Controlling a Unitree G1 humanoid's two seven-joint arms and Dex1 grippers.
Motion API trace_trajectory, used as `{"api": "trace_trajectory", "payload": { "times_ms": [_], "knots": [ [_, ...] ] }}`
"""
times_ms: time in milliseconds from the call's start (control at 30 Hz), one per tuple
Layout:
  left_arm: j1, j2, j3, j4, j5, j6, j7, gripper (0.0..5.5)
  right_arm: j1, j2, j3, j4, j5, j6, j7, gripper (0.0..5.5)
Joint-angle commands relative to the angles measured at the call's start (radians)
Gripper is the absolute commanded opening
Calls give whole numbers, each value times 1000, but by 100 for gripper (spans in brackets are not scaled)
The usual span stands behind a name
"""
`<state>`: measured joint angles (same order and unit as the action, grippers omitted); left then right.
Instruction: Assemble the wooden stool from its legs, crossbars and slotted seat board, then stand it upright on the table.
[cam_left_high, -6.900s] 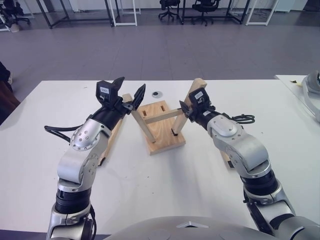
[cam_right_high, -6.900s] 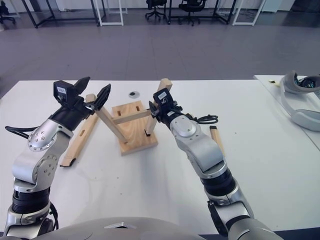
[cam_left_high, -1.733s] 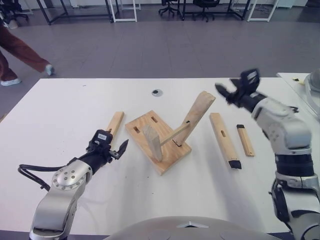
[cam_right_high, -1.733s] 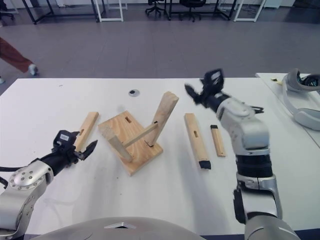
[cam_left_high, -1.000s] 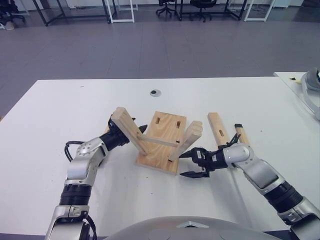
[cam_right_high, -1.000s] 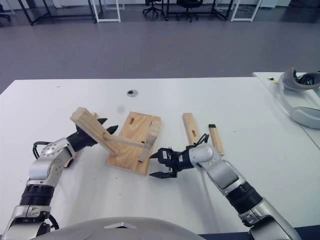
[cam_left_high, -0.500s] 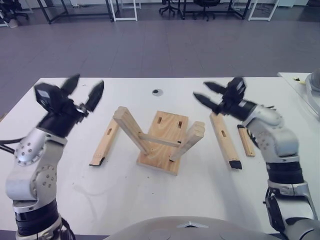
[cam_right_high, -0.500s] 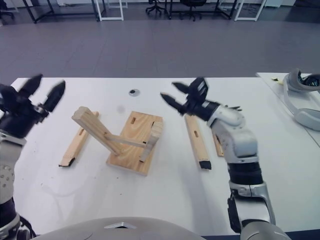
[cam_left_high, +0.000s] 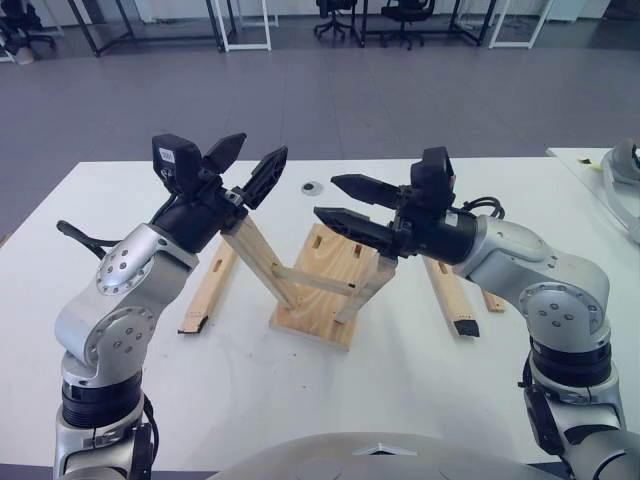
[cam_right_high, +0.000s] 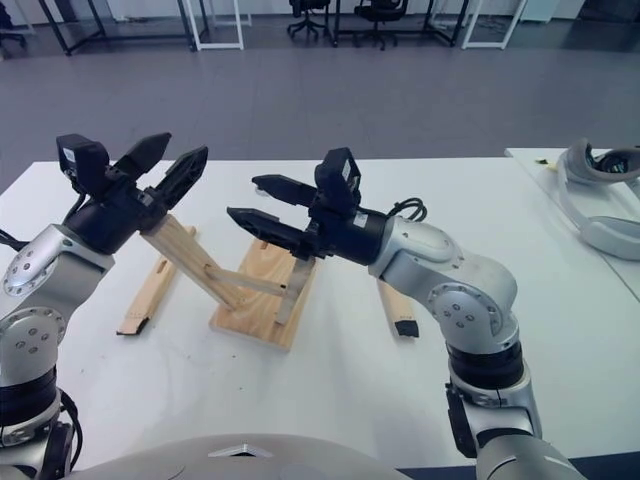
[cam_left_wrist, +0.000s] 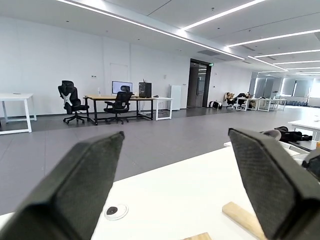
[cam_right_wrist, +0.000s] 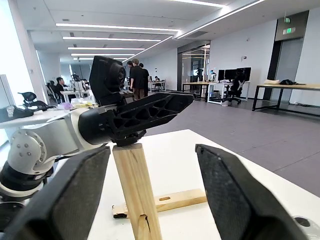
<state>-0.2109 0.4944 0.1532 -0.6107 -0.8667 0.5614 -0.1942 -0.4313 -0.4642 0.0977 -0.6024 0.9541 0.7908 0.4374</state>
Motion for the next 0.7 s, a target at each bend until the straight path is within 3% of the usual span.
{"api": "trace_trajectory", "payload": {
  "times_ms": [33, 133, 233, 267, 333, 433, 533, 600, 700],
  "knots": [
    [17, -21, -80, 11, 18, 37, -37, 385, -20, 31, 53, 96, -60, 34, -17, 318],
    [-49, 4, -22, -6, 12, 30, -26, 385, -89, 81, -54, 113, 40, 21, -62, 318],
    [-135, 37, 172, 34, -128, 11, 3, 385, -118, 69, -173, 197, 77, 2, -76, 318],
    [-122, 56, 229, 54, -149, 16, 2, 385, -123, 40, -157, 262, -3, -15, -74, 318],
    [19, 105, 257, 57, -87, 47, -30, 385, -125, -42, -7, 424, -263, -91, -39, 318],
    [238, 118, 190, 66, 27, 45, -98, 385, -125, -60, 154, 632, -525, -226, 7, 318],
    [342, 134, 18, 167, 194, 11, -188, 385, -94, -64, 282, 790, -754, -348, 1, 318],
    [396, 175, -97, 178, 307, 1, -238, 385, -108, -13, 308, 916, -833, -456, 4, 318],
    [422, 195, -110, 141, 345, 14, -268, 385, -203, 97, 281, 1148, -886, -610, -15, 318]
  ]
}}
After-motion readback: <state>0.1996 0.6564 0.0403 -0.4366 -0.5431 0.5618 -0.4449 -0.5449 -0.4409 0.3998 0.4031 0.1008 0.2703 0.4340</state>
